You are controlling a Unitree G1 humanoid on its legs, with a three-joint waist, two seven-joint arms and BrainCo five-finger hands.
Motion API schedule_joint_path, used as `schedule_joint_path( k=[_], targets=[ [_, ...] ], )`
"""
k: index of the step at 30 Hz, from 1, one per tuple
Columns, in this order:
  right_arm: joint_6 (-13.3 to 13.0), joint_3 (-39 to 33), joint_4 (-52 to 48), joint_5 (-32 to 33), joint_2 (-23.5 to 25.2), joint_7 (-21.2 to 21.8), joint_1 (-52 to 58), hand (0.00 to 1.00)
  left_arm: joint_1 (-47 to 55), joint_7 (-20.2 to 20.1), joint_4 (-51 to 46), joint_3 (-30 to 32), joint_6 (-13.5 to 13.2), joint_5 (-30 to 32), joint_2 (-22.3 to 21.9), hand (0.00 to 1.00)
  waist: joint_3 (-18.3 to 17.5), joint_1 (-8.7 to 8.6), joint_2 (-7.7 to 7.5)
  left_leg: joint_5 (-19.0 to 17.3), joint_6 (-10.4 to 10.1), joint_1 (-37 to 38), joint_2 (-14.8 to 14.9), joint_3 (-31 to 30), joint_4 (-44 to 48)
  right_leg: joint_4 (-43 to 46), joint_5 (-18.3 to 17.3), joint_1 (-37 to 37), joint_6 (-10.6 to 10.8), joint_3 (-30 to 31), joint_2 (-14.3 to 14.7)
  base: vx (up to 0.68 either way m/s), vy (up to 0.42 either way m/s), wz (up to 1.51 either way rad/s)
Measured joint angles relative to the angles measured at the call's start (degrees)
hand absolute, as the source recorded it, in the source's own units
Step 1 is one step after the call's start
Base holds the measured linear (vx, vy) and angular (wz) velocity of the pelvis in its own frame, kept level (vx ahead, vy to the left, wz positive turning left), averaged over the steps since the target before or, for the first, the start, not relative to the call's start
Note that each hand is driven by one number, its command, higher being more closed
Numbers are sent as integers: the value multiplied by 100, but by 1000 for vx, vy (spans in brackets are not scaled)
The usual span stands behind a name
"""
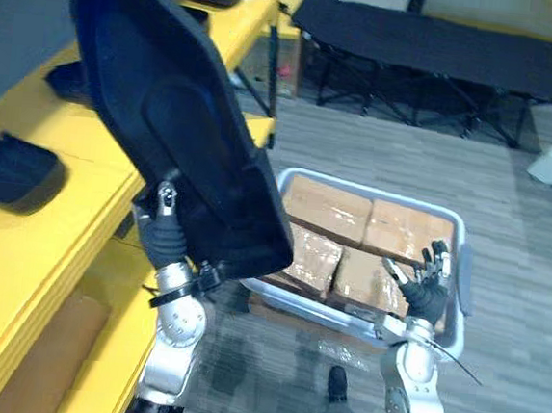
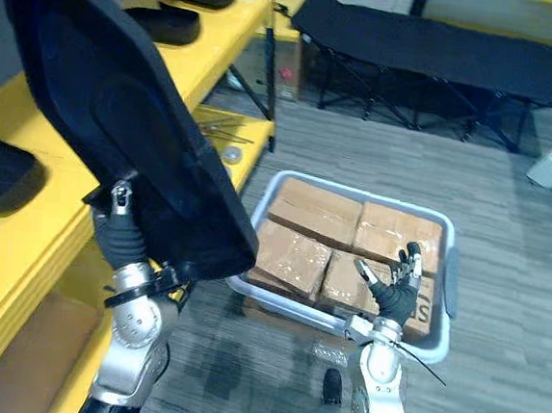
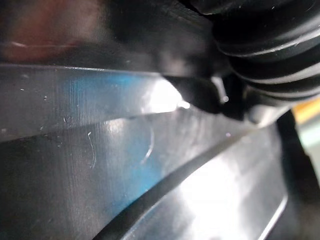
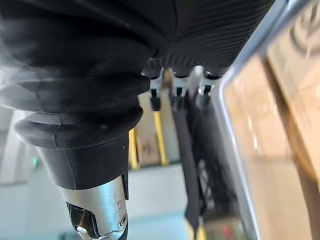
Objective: Walk over and take plastic housings, then place them on the shelf
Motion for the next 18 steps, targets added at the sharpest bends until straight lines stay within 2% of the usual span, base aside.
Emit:
schedule_joint_path(
  k=[7, 9, 13, 16, 18],
  targets=[
    [-3, 507, 200, 35, 93, 290, -151, 0, 1051, -105, -783, 1180, -13, 10, -15, 100, -154, 519, -65, 204, 12, -152, -103, -629, -147, -5, -80, 286, -17, -651, -140, -32, -12, 46],
    [-51, 778, 201, 238, 126, 512, -365, 0, 1349, -125, -1019, 1551, -15, 32, -55, 100, -209, 733, -106, 265, -11, -247, -103, -806, -160, -5, -103, 327, -27, -852, -147, -1, -16, 37],
    [-52, 1354, 207, -172, 131, 612, -705, 0, 1628, -207, -1113, 1988, -45, 22, -267, 100, -300, 972, -110, 295, -16, -378, -127, -1032, -148, -5, -140, 380, -37, -1072, -169, 4, 1, 29],
    [26, 1889, 384, -418, 142, 634, -961, 0, 1625, -430, -1113, 2098, -162, -257, -274, 100, -326, 1010, -125, 337, -30, -434, -143, -1313, -149, -2, -207, 510, -28, -1277, -162, 38, 7, 44],
    [186, 2125, 424, -587, 149, 610, -986, 0, 1611, -541, -1112, 2086, -224, -501, -283, 100, -358, 1013, -98, 332, -20, -462, -143, -1454, -146, 123, -499, 577, 30, -1247, -137, 30, 2, 52]
  ],
)
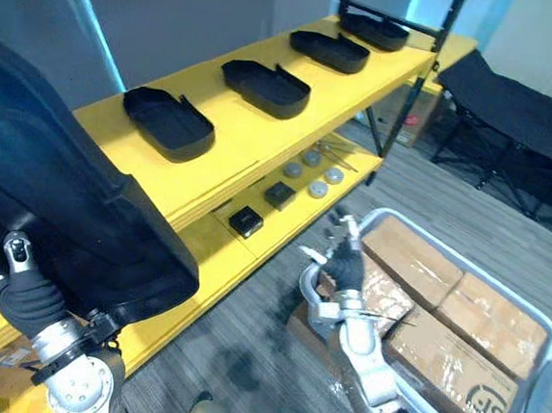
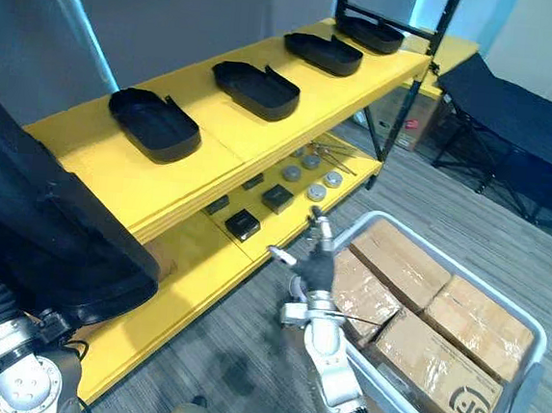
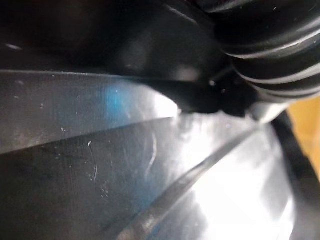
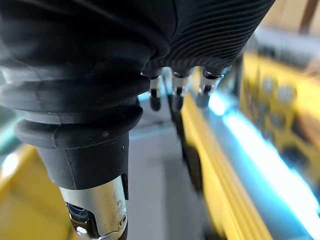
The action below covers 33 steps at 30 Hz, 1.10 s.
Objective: Walk over and take plastic housings, then place them on the shelf
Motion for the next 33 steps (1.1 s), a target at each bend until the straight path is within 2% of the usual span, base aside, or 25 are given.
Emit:
schedule_joint_path(
  k=[2, 3, 7, 9, 10, 11, 12, 13, 14, 15, 17, 18, 19, 21, 24, 27, 28, 30, 31, 32, 33],
  targets=[
    [126, -91, -15, -38, -70, -128, 85, 0, -134, -119, 30, -155, 0, -106, -4, 100, -77, -172, 112, 36, 37, -166, -38, -593, 9, 463, -651, -5, 56, 530, 216, 99, -33, 108],
    [137, -153, -14, -33, -104, -152, 113, 0, -160, -129, 30, -186, -1, -111, -2, 100, -74, -168, 120, 76, 10, -166, -50, -677, 4, 601, -751, -14, 37, 525, 218, 110, -46, 96],
    [149, -817, -37, -16, -220, -222, 459, 0, -99, -95, 30, -177, 0, -91, 3, 100, -81, -136, 145, 217, 9, -268, -156, -1074, -8, 1142, -1160, 98, -25, 24, 102, 92, -26, 77],
    [149, -1445, -92, 41, -192, -178, 808, 0, -172, -152, 39, -190, 0, -109, 11, 100, -71, -272, 87, 622, 250, -528, -318, -693, -32, 1160, -1273, 315, -161, -445, -35, 70, -20, 157],
    [148, -1786, -118, 37, -174, -178, 962, 0, -255, -230, 72, -192, -6, -133, 27, 100, -48, -378, 56, 868, 542, -667, -374, -104, -66, 1166, -1308, 450, -210, -761, -123, 22, 7, 231],
    [148, -2294, -221, 34, -160, -226, 1238, 0, -465, -442, 209, -235, -14, -206, 66, 100, -4, -513, 22, 1115, 1239, -763, -350, 1267, -200, 1197, -1308, 669, -218, -1278, -219, 8, 12, 223],
    [148, -2479, -292, 34, -143, -249, 1323, 0, -522, -545, 264, -241, -41, -283, 89, 100, 71, -541, 6, 1167, 1559, -760, -157, 1992, -167, 1218, -1319, 802, -206, -1453, -223, -20, 6, 187],
    [129, -2561, -363, 34, -194, -264, 1382, 0, -519, -595, 286, -271, -51, -342, 89, 100, 99, -592, 30, 1193, 1558, -755, 7, 2450, -106, 1225, -1324, 907, -199, -1569, -222, -20, 25, 130],
    [79, -2683, -530, 25, -313, -317, 1445, 0, -508, -629, 294, -420, -51, -390, 87, 100, 140, -694, 142, 1412, 1299, -757, 119, 2773, -36, 1308, -1382, 1038, -176, -1726, -218, -28, 49, 101],
    [-33, -2748, -590, 2, -388, -369, 1403, 0, -501, -688, 281, -577, -52, -387, 97, 100, 176, -673, 201, 1442, 952, -765, 45, 2727, -44, 1452, -1489, 1005, -176, -1679, -313, -26, 75, 70],
    [-160, -2721, -576, -32, -314, -372, 1196, 0, -489, -700, 266, -637, -48, -388, 168, 100, 273, -658, 192, 1347, 805, -768, -27, 2800, 40, 1501, -1605, 963, -193, -1532, -432, -55, 105, -2],
    [-196, -2668, -576, -37, -228, -371, 1131, 0, -485, -698, 266, -627, -42, -392, 215, 100, 316, -658, 145, 1315, 810, -766, -41, 2861, 93, 1497, -1663, 954, -190, -1459, -471, -93, 124, -28],
    [-253, -2536, -576, -42, -86, -362, 1029, 0, -465, -697, 266, -622, -3, -394, 297, 100, 423, -657, 31, 1212, 773, -778, -43, 2924, 233, 1490, -1747, 933, -127, -1335, -525, -93, 90, -28],
    [-318, -2422, -581, -21, -2, -320, 971, 0, -454, -721, 295, -648, 47, -394, 285, 100, 529, -665, -41, 1111, 803, -884, 20, 2935, 465, 1542, -1788, 834, -116, -1229, -539, -108, 104, -16],
    [-369, -2419, -585, 68, 13, -221, 957, 0, -455, -745, 316, -655, 82, -371, 281, 100, 642, -673, -1, 894, 894, -1183, 97, 2876, 1002, 1701, -1831, 737, -21, -1219, -595, -44, 91, 3],
    [-367, -2417, -571, 543, 96, -57, 953, 0, -445, -871, 302, -598, 79, -312, 281, 100, 703, -642, 14, 688, 971, -1244, -24, 2884, 1233, 1638, -1806, 831, 65, -1266, -733, 15, 92, 9],
    [-375, -2438, -572, 708, 177, 13, 944, 0, -456, -987, 254, -545, 82, -262, 282, 100, 734, -646, -46, 644, 992, -1278, -150, 2884, 1209, 1591, -1815, 842, 38, -1308, -812, 58, 94, 26],
    [-375, -2533, -570, 747, 280, 20, 975, 0, -456, -1197, 202, -498, 87, -121, 285, 100, 792, -654, -154, 569, 1059, -1249, -375, 2877, 1139, 1662, -1883, 900, -496, -1383, -961, 109, 116, 32],
    [-377, -2594, -579, 791, 262, 27, 970, 0, -461, -1291, 204, -471, 120, -57, 279, 100, 792, -699, -131, 540, 1074, -1237, -441, 2828, 1040, 2049, -1662, 775, -771, -1294, -1044, 137, 158, 37],
    [-378, -2663, -592, 883, 258, 40, 974, 0, -471, -1425, 203, -430, 183, -54, 309, 100, 786, -732, -123, 557, 1100, -1118, -550, 2745, 807, 2814, -1266, 342, -940, -877, -1193, 171, 187, 39],
    [-378, -2709, -599, 898, 293, 56, 980, 0, -474, -1466, 203, -409, 227, -52, 343, 100, 793, -763, -136, 603, 1137, -935, -615, 2694, 588, 3371, -824, 67, -1000, -472, -1249, 230, 184, 42]
  ],
)
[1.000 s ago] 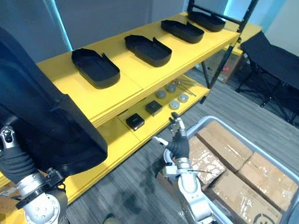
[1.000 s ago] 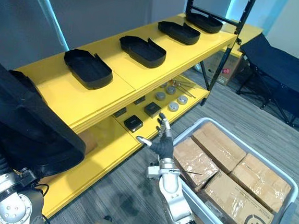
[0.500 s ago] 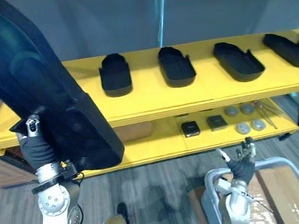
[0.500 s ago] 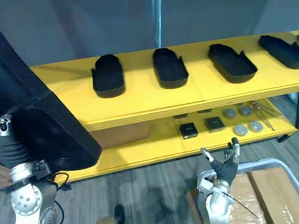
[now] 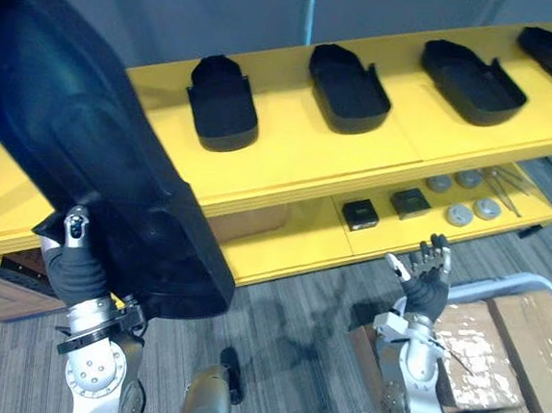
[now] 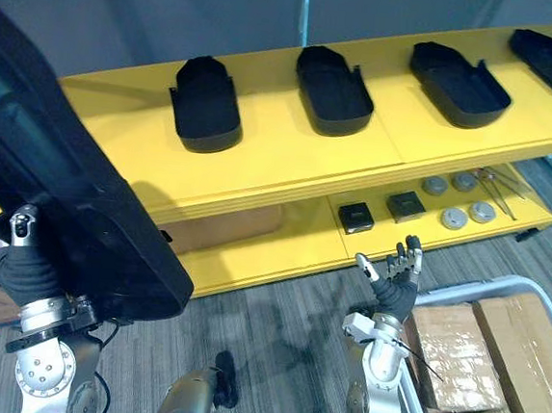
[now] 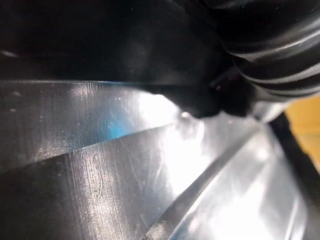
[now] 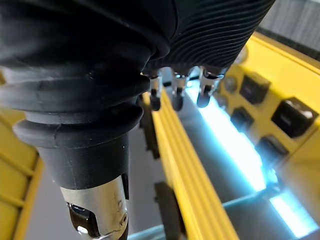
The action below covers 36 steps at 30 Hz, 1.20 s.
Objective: Walk over and take plastic housings, then place them on the shelf
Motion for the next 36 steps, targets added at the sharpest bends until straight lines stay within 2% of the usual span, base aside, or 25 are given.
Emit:
schedule_joint_path(
  k=[1, 2, 3, 4, 5, 6, 9, 10, 11, 13, 14, 16, 20, 24, 25, 26, 27, 28, 30, 31, 32, 33, 34, 35, 36],
  targets=[
    [0, -52, -24, 19, 51, 84, 32, 0, -7, 12, 3, 8, 32, 2, 108, 100, -9, -77, -18, 40, 33, 234, 8, -151, -308, 574, -104, -293, 328, 478, 124, 218, 89, 38],
    [0, -53, -87, 17, 66, 135, 72, 0, -28, 29, 6, 7, 50, 2, 180, 100, 1, -100, -3, 81, 96, 331, -2, -207, -433, 750, -435, -423, 390, 598, 258, 229, 15, 51],
    [-2, -124, -282, 24, 67, 283, 160, 0, -132, 62, 13, 20, 101, 1, 225, 100, -1, -151, -21, 114, 126, 606, -1, -350, -715, 768, -1010, -617, 344, 668, 632, 195, -2, 39],
    [-2, -200, -336, 44, 72, 370, 165, 0, -179, 68, 16, 30, 117, -1, 221, 100, -1, -161, -21, 115, 123, 697, -2, -386, -794, 655, -1125, -692, 299, 660, 770, 293, -7, 50],
    [-20, -383, -424, 180, 67, 551, 151, 0, -317, 106, 37, 62, 163, -14, 226, 100, 5, -228, -5, 113, 115, 826, 2, -493, -892, 320, -1227, -814, 190, 670, 1039, 235, -23, 58],
    [-43, -606, -492, 373, 60, 669, 151, 0, -522, 119, 107, 61, 211, -28, 233, 100, 24, -282, 27, 125, 83, 893, 11, -670, -946, -87, -1227, -971, 185, 816, 1302, 277, -70, 71],
    [-95, -1009, -588, 738, 48, 760, 165, 0, -883, 153, 388, 44, 281, -55, 319, 100, 23, -472, 25, 138, -132, 965, 16, -1121, -960, -1106, -991, -1106, 171, 1502, 1730, 212, -140, 94],
    [-136, -1116, -675, 824, 46, 785, 183, 0, -918, 179, 493, 38, 299, -55, 413, 100, -40, -552, -87, 52, -280, 973, -116, -1320, -887, -1644, -255, -1035, 234, 1897, 1793, 260, -248, 91],
    [-174, -1227, -759, 837, -96, 820, 189, 0, -924, 201, 615, -66, 326, -48, 324, 100, -5, -554, 103, -29, -373, 997, -46, -1489, -830, -1644, -283, -826, 369, 1753, 1847, 226, -209, 78],
    [-176, -1371, -967, 836, -295, 819, 194, 0, -846, 209, 604, -194, 350, -44, 293, 100, -79, -534, 368, -92, -464, 981, 134, -1622, -781, -1808, -343, -640, 275, 1507, 2005, 238, -190, 54],
    [-191, -1418, -1092, 826, -364, 809, 163, 0, -866, 199, 592, -219, 351, -51, 273, 100, -111, -533, 453, -95, -477, 987, 208, -1663, -758, -1823, -414, -510, 198, 1327, 2064, 212, -177, 58],
    [-252, -1548, -1229, 714, -395, 662, 54, 0, -878, 154, 496, -220, 350, -72, 258, 100, -118, -529, 468, -92, -481, 993, 286, -1694, -660, -1810, -467, -326, 120, 1147, 2132, 152, -131, 64],
    [-491, -1613, -1615, 432, -464, 531, -229, 0, -669, 105, 324, -209, 348, -112, 234, 100, -113, -389, 459, -105, -504, 1133, 280, -1598, -564, -1627, -730, -129, 76, 1153, 2099, 98, -54, 34],
    [-533, -1642, -1893, 464, -462, 509, -299, 0, -507, 44, 176, -159, 349, -167, -5, 100, -112, -335, 455, -106, -492, 1184, 246, -1556, -748, -1571, -919, -75, 103, 1160, 2003, -12, -8, 18],
    [-534, -1700, -1968, 479, -445, 571, -285, 0, -465, 3, 139, -156, 349, -231, -85, 100, -108, -362, 450, -141, -355, 1177, 207, -1548, -771, -1528, -934, -84, 103, 1126, 1921, -47, 54, 21],
    [-534, -1735, -2027, 483, -436, 622, -287, 0, -432, -8, 129, -165, 351, -265, -130, 100, -64, -384, 377, -268, -135, 1110, 193, -1363, -545, -1465, -964, -80, 108, 1132, 1797, -48, 124, 18],
    [-532, -1751, -2081, 498, -439, 679, -288, 0, -429, -1, 130, -160, 360, -288, -114, 100, -41, -402, 339, -399, -47, 908, 263, -1287, -3, -1360, -1036, -84, 153, 1145, 1647, -40, 117, 8],
    [-530, -1744, -2089, 510, -445, 726, -289, 0, -425, 0, 130, -160, 362, -288, -110, 100, -32, -406, 322, -417, -35, 825, 314, -1285, 236, -1294, -1105, -82, 180, 1162, 1557, -53, 201, -3],
    [-511, -1661, -2065, 655, -534, 845, -304, 0, -357, 9, 134, -159, 323, -284, -115, 100, -38, -408, 326, -419, -56, 627, 638, -1396, 649, -908, -1349, -175, 426, 1402, 1215, -38, 306, -25],
    [-503, -1612, -2040, 717, -562, 846, -316, 0, -312, 9, 134, -158, 285, -281, -114, 100, -51, -410, 349, -401, -83, 629, 708, -1415, 617, -818, -1399, -206, 510, 1477, 1149, 15, 399, -37],
    [-497, -1551, -1911, 731, -614, 854, -322, 0, -239, 0, 157, -163, 240, -268, -116, 100, -105, -431, 438, -314, -101, 646, 832, -1444, 529, -642, -1500, -281, 692, 1621, 1035, 60, 464, -37],
    [-479, -1518, -1768, 815, -624, 857, -333, 0, -209, 8, 250, -156, 208, -252, -103, 100, -146, -442, 495, -534, -607, 720, 769, -1532, 541, -463, -1600, -327, 930, 1789, 895, 71, 475, -26],
    [-474, -1493, -1676, 846, -577, 843, -354, 0, -224, 22, 328, -140, 198, -210, -78, 100, -175, -454, 512, -677, -867, 764, 660, -1515, 620, -456, -1625, -278, 985, 1841, 766, 80, 488, -21],
    [-470, -1395, -1501, 948, -445, 818, -366, 0, -230, 35, 477, -100, 199, -78, -41, 100, -178, -494, 321, -854, -849, 707, 424, -1374, 871, -599, -1570, -244, 1027, 1998, 521, 47, 369, -9],
    [-464, -1344, -1427, 947, -390, 787, -358, 0, -216, 31, 525, -58, 200, -23, -45, 100, -205, -507, 292, -965, -836, 617, 364, -1351, 1024, -768, -1478, -187, 1058, 2055, 484, 66, 437, -4]
  ],
)
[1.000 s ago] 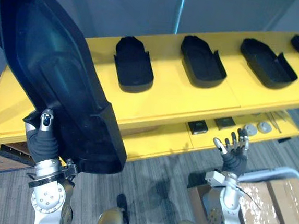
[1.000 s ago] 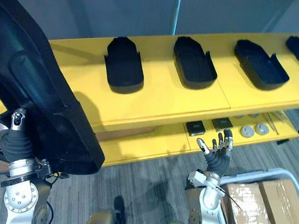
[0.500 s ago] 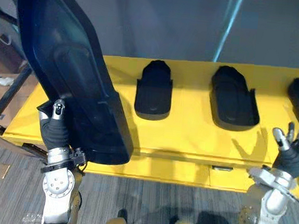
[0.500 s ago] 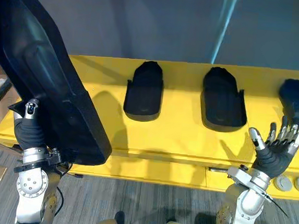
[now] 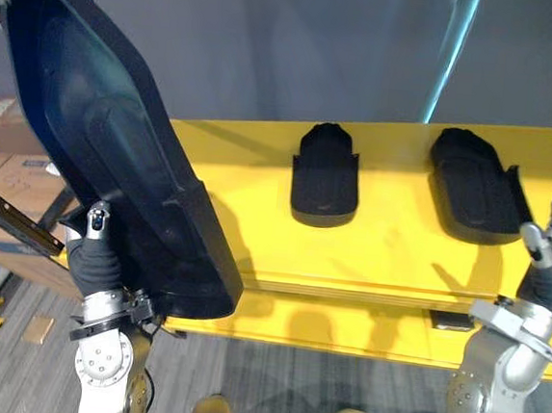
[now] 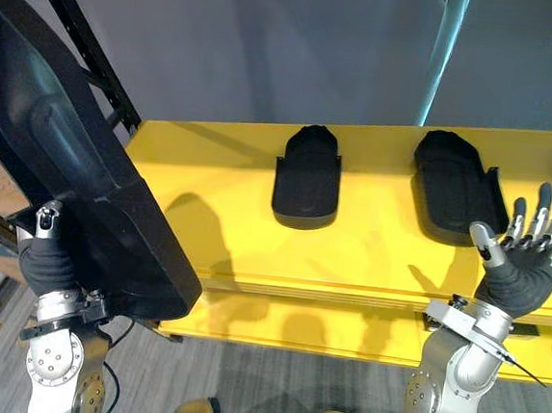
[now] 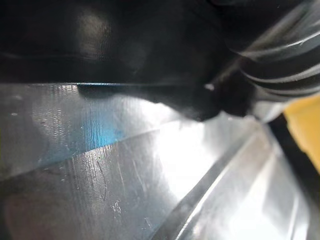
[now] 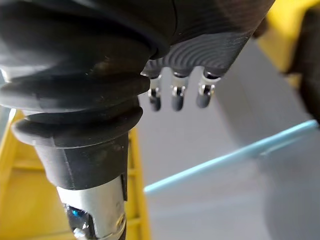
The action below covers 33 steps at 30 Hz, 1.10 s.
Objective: Walk over and take plastic housings, then place them on the shelf
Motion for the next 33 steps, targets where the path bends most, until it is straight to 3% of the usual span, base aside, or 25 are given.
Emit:
schedule_joint_path(
  k=[3, 5, 7, 8, 9, 10, 12, 15, 19, 22, 26, 29, 33],
  targets=[
    [-7, 291, 124, -1, 371, -232, 101, 0, -114, -104, 157, 42, 35, 77, 173, 100, -19, -27, -75, -241, 111, -332, -124, -42, 387, -756, 876, 268, 245, 14, -58, 54, 371, 16],
    [-16, 470, 126, -21, 563, -236, 276, 0, -268, -283, 147, 127, 66, 354, 482, 100, -23, 23, -65, -195, 181, -238, -144, 36, 145, -849, 1529, 215, 80, 19, -25, 15, 254, 4],
    [-20, 629, 124, -53, 601, -221, 281, 0, -373, -338, 141, 261, 132, 476, 808, 100, -52, 73, -27, -106, 280, -102, -98, 158, -115, -874, 1839, 73, -219, 18, 109, 27, 164, -30],
    [-19, 653, 125, -96, 608, -222, 300, 0, -490, -352, 142, 288, 242, 477, 929, 100, -61, 50, 40, -35, 307, -98, -32, 104, -235, -907, 1603, 57, -51, 110, 330, 39, 112, -5],
    [-22, 657, 111, -150, 611, -223, 339, 0, -619, -353, 150, 314, 340, 477, 1041, 100, -125, -5, -30, 91, 321, -86, -53, 66, -441, -1013, 1393, 89, -18, 208, 600, 47, 24, 16],
    [-20, 643, 99, -261, 582, -229, 343, 0, -784, -347, 157, 349, 471, 476, 1109, 100, -202, -17, -149, 237, 294, -31, -111, 76, -703, -1264, 1178, 123, -189, 55, 793, 52, -40, 8],
    [5, 646, 3, -400, 556, -168, 341, 0, -947, -222, 193, 324, 730, 478, 1101, 100, -269, -29, -218, 368, 242, -52, -156, 103, -850, -1616, 1238, 226, -188, 10, 828, 38, -31, 0],
    [74, 626, -139, -526, 328, 142, 362, 0, -1004, -146, 255, 107, 1109, 690, 991, 100, -275, -42, -65, 690, 114, 50, -68, 92, -1340, -1819, 1243, 237, -192, -3, 949, -7, -109, 6],
    [284, 676, -439, -513, -284, 446, 283, 0, -1087, -140, 493, 93, 1284, 1133, 913, 100, -321, -46, 147, 1079, -32, 409, 102, 109, -2040, -1813, 1234, 271, -232, 1, 1153, -31, -100, -2],
    [371, 724, -532, -515, -549, 693, 45, 0, -1715, 274, 1701, 134, 1457, 1377, 1336, 100, -295, -95, 249, 1271, -46, 510, 150, 160, -2320, -1795, 1170, 201, -341, 22, 1227, -105, -60, -8],
    [514, 958, -532, -465, -710, 945, 40, 0, -2557, 634, 3178, 481, 1699, 1358, 2107, 100, -253, -193, 262, 1475, -27, 670, 155, 457, -2649, -1682, 1152, -54, -376, 322, 1258, -84, -6, -28],
    [607, 1129, -533, -393, -793, 1240, 72, 0, -3307, 735, 4212, 513, 1846, 1319, 2736, 100, -182, -246, 229, 1530, -46, 788, 133, 674, -2745, -1659, 1214, -128, -313, 520, 1250, -22, 22, -35],
    [607, 1396, -553, -307, -901, 1467, 121, 0, -3990, 740, 4979, 453, 1996, 1331, 3227, 100, -167, -384, 235, 1566, -41, 823, 107, 810, -2831, -1634, 1248, -254, -297, 669, 1250, 26, 11, -21]
  ],
)
